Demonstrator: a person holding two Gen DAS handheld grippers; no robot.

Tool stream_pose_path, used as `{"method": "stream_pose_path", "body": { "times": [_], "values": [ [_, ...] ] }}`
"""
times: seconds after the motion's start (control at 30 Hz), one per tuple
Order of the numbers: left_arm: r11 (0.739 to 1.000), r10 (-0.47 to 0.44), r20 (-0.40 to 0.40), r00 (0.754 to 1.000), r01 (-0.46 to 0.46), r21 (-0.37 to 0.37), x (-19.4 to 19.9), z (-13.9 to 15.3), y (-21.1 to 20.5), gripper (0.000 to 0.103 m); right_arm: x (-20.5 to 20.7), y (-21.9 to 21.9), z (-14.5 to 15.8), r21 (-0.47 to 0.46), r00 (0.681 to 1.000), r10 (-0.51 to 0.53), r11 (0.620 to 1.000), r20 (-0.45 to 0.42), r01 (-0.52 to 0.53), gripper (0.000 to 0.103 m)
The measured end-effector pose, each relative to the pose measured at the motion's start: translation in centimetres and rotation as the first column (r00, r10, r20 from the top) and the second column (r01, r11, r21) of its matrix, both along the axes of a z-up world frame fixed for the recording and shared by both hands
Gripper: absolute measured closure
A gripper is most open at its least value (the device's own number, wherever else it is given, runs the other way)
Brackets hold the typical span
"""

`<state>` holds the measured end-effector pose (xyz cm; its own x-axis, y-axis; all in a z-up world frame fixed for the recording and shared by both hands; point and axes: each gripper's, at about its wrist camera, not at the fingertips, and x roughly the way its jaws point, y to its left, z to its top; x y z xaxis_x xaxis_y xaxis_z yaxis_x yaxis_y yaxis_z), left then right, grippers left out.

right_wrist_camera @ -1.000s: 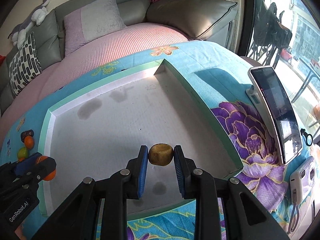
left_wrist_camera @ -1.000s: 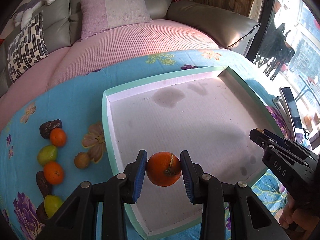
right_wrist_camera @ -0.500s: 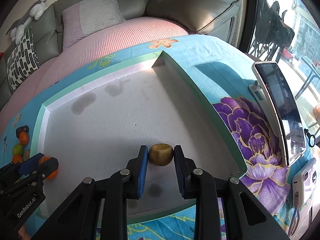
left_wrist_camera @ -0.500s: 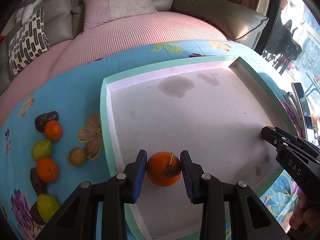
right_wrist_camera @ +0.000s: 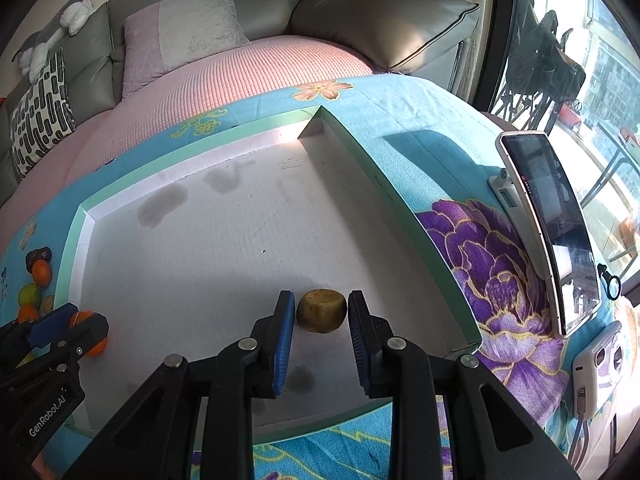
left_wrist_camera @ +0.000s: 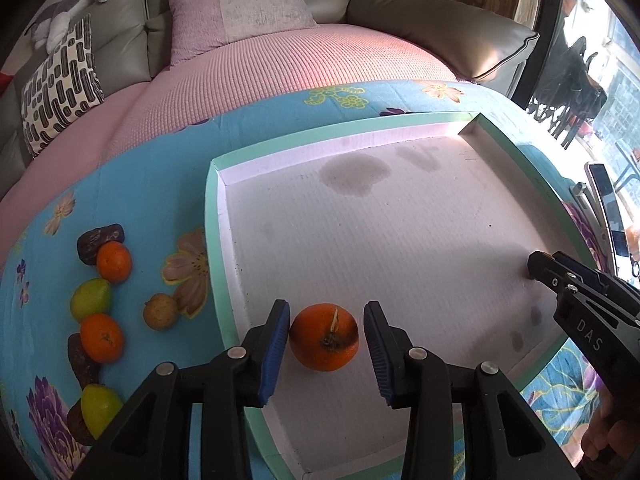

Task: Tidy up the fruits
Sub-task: 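Carry the brown fruit in the right gripper over the tray while the left carries the tangerine there, then open the right gripper to drop the brown fruit in the tray while the left releases the tangerine, then withdraw both open grippers from the tray back toward the fruit row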

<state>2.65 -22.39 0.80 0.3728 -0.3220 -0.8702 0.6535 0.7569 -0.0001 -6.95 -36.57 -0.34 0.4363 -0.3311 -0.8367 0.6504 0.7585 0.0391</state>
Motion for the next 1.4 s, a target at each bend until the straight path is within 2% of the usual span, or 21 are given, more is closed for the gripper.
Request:
{"method": "stream_pose_path", "body": {
  "times": [0.1, 0.5, 0.83, 0.9, 1.0, 1.03, 1.17, 1.33, 1.37, 1.4],
  "values": [
    [1.0, 0.003, 0.007, 1.0, -0.003, -0.001, -0.1, 0.3, 0.2, 0.055, 0.0, 0.3, 0.2, -0.016, 1.0, 0.011, 1.0, -0.005, -0.011, 0.065],
    [0.998, 0.043, 0.09, 0.995, -0.039, -0.046, -0.7, 3.2, 2.2, 0.055, -0.3, 1.6, 2.4, -0.035, 0.998, 0.043, 0.999, 0.053, -0.041, 0.065],
    [0.993, 0.117, 0.1, 0.988, -0.114, -0.042, 0.2, 2.8, 3.3, 0.054, -0.1, 1.8, 2.0, -0.023, 0.998, 0.055, 0.998, 0.04, -0.054, 0.065],
    [0.991, 0.136, 0.106, 0.985, -0.134, -0.029, 0.3, 2.6, 3.4, 0.04, -0.1, 1.8, 1.9, -0.028, 0.998, 0.051, 0.998, 0.035, -0.05, 0.062],
    [0.985, 0.17, 0.128, 0.977, -0.17, -0.017, 0.5, 2.5, 3.9, 0.036, -0.1, 1.9, 2.0, -0.039, 0.998, 0.05, 0.998, 0.032, -0.049, 0.038],
    [0.983, 0.185, 0.131, 0.974, -0.184, -0.02, 0.7, 2.5, 4.2, 0.035, 0.0, 1.9, 2.0, -0.041, 0.998, 0.054, 0.998, 0.033, -0.052, 0.037],
    [0.964, 0.264, 0.124, 0.956, -0.259, -0.06, 1.4, 2.6, 5.7, 0.016, 0.2, 2.2, 2.0, -0.045, 0.997, 0.065, 0.997, 0.033, -0.064, 0.034],
    [0.939, 0.343, 0.117, 0.932, -0.334, -0.084, 2.2, 2.6, 7.2, 0.011, 0.6, 2.7, 2.0, -0.063, 0.996, 0.085, 0.995, 0.021, -0.084, 0.023],
    [0.933, 0.357, 0.121, 0.926, -0.35, -0.08, 2.3, 2.5, 7.4, 0.003, 0.6, 2.8, 2.0, -0.066, 0.996, 0.088, 0.994, 0.02, -0.087, 0.023],
    [0.929, 0.37, 0.126, 0.921, -0.363, -0.076, 2.3, 2.4, 7.6, 0.0, 0.7, 2.9, 2.1, -0.069, 0.996, 0.091, 0.994, 0.021, -0.089, 0.023]
  ]
}}
